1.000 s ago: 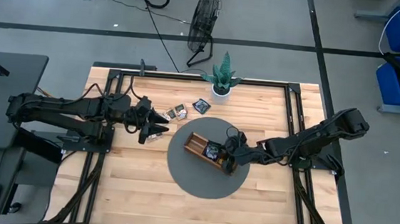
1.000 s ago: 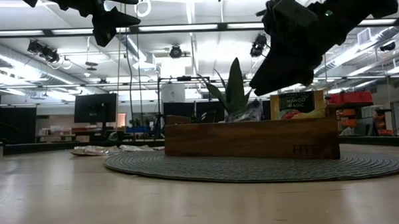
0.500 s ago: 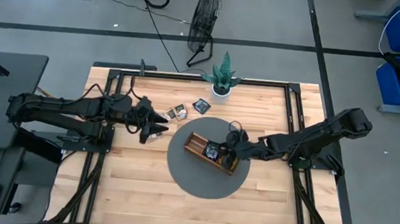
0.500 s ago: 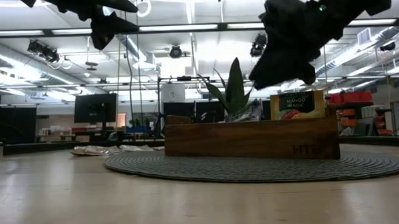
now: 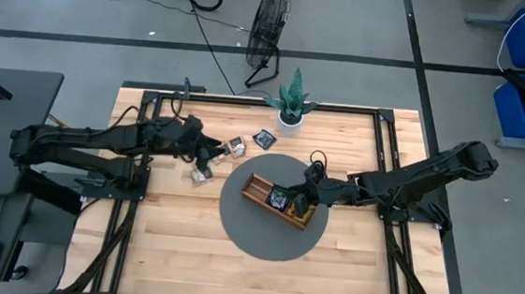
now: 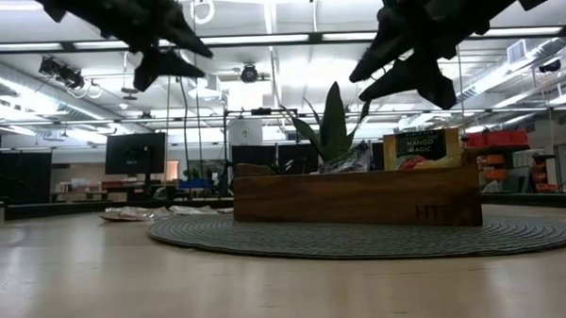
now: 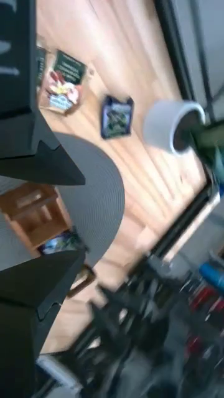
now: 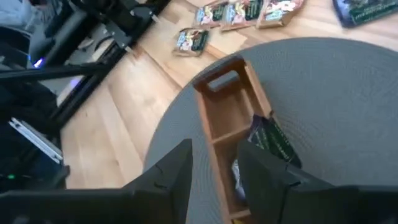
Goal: Pick & Place Tea
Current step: Put the violet tea bag into the middle section of the wooden organizer
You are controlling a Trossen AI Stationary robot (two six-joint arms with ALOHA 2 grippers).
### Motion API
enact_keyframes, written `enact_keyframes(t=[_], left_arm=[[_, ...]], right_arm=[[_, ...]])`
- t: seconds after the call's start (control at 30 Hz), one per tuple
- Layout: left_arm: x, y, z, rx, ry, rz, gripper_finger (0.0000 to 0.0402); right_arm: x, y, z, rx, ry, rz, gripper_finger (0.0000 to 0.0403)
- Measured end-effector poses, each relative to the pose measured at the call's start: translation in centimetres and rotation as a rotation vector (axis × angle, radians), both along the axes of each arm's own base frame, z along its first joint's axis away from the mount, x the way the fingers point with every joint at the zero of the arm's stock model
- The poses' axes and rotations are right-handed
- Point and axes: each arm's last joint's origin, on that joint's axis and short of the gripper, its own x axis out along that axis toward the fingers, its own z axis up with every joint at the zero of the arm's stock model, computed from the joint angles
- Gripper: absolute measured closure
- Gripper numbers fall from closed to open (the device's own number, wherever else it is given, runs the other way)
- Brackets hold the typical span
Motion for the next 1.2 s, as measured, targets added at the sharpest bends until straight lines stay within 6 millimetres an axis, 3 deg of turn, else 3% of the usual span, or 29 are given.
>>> enact_keyframes(t=[0.27,0.5,0.9,1.03,1.2], left_arm=[[2.0,3.0,-2.4,-0.102,0.063,0.092,0.0216],[4.4,6.4,-5.2,-0.286,0.015,0.117,0.0216],[6.1,11.6,-10.6,-0.450,-0.015,0.185,0.0216],[6.9,13.2,-11.0,-0.473,0.001,0.185,0.0216],[9.3,15.9,-10.3,-0.485,0.038,0.131,0.0216]], right_arm=[[-0.7,-0.2,1.2,0.023,-0.045,-0.008,0.0268],[-1.4,-0.4,2.0,-0.002,-0.048,0.008,0.0268],[-1.7,-0.3,1.9,0.010,-0.022,0.039,0.0268],[-1.7,-0.3,1.8,0.014,-0.011,0.048,0.0268],[-1.8,-0.3,1.7,0.020,0.012,0.064,0.0268]])
